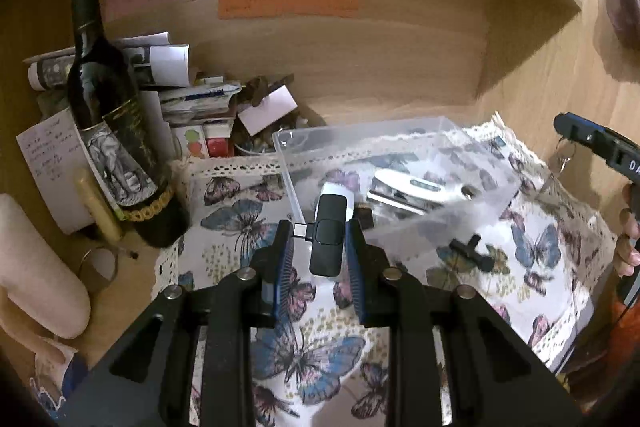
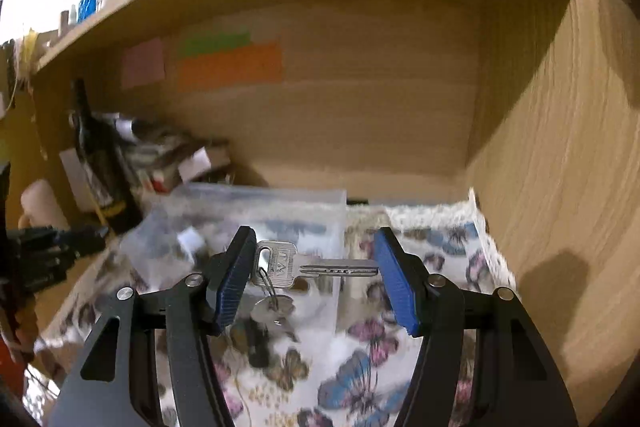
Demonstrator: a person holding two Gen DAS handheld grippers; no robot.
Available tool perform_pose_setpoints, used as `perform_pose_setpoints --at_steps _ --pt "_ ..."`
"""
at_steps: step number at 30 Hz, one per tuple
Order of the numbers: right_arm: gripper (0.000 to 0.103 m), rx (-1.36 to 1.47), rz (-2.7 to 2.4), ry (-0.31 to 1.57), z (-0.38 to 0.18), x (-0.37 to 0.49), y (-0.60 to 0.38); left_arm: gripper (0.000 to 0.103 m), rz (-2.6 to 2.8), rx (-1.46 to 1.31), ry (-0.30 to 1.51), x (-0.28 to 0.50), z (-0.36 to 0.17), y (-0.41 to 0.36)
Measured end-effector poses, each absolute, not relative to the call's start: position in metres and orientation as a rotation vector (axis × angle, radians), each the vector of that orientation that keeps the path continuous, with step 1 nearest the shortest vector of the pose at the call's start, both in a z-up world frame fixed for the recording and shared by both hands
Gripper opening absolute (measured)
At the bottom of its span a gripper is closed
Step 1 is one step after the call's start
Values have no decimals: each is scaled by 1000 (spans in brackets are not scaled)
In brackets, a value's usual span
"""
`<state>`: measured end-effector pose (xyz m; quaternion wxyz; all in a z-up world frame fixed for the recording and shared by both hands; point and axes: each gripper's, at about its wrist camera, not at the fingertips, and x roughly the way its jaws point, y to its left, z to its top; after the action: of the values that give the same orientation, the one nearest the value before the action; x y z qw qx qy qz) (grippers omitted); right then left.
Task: Organize rigid objects
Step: 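Carry the black part and keys into the clear box and release them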
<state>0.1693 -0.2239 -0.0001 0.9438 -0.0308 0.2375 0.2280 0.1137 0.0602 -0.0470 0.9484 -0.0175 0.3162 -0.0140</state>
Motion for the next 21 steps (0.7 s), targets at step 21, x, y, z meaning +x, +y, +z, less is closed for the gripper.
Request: perform_pose_setpoints --at_steps 21 --pt "58 -113 638 672 -47 237 -123 26 -85 2 735 191 -69 44"
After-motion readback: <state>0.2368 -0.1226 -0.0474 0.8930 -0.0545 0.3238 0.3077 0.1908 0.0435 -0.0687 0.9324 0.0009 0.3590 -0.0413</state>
